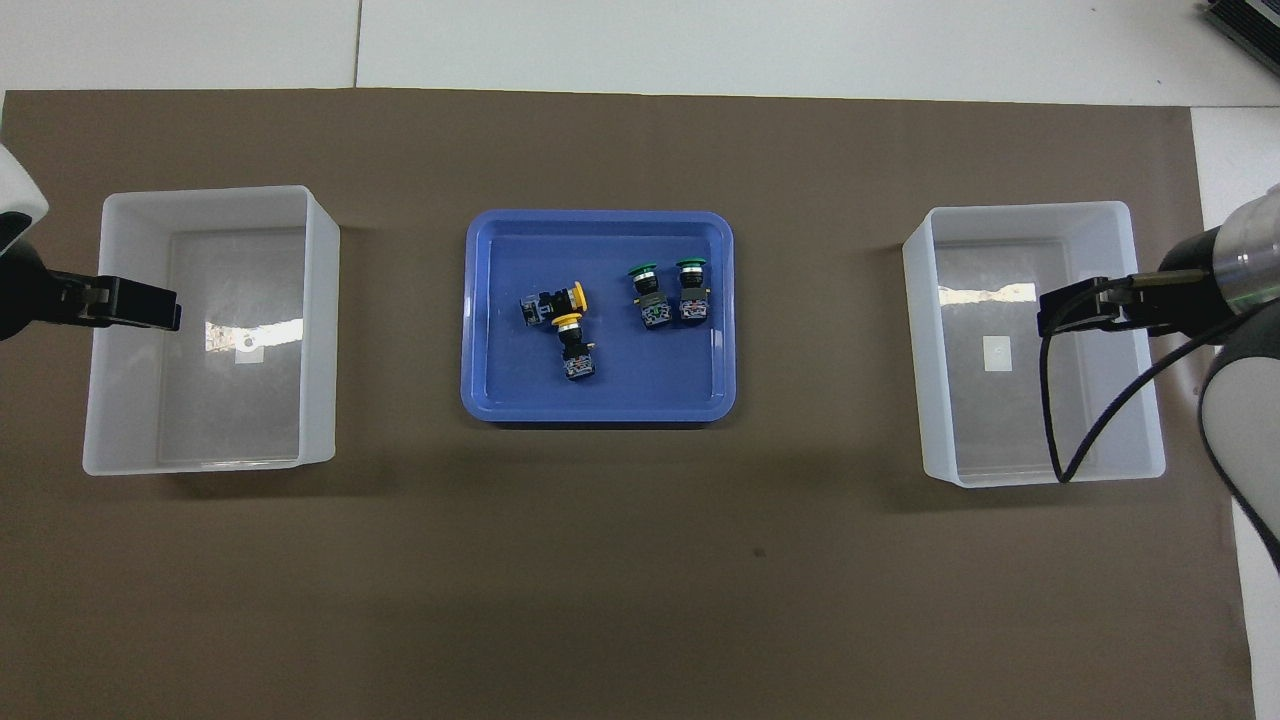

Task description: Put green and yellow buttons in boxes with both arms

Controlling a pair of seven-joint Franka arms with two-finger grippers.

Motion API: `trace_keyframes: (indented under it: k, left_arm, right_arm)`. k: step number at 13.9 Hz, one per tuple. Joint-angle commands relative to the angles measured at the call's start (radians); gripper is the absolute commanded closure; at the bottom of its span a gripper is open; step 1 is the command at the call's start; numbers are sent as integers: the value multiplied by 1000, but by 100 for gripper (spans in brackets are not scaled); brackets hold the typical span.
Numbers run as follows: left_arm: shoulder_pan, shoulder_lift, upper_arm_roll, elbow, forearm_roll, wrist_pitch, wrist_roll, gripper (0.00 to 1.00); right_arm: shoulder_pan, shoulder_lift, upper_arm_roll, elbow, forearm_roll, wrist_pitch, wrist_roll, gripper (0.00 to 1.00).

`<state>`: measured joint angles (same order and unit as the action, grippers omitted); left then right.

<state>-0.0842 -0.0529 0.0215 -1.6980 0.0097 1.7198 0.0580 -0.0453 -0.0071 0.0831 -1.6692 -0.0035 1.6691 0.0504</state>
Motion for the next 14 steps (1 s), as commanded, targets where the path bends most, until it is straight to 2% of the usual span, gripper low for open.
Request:
trace_keyframes:
  k: [1,3,5,7,14]
  left_arm:
    - [3,-35,0,-46,10,24,-13,0]
    - [4,-36,3,-46,10,9,-12,0]
    - [69,-39,2,-43,10,-2,-3,0]
    - [84,-39,5,-40,10,3,-3,0]
    - [70,-38,0,-42,10,9,-12,0]
  right_arm:
    - [-8,-25,7,-27,22,8,-9,0]
    - [-8,-25,7,-27,22,8,-14,0]
    - [-8,-24,7,-24,22,6,-12,0]
    - [-15,-24,7,-26,22,6,-21,0]
    - [1,-7,10,-26,22,97,-3,0]
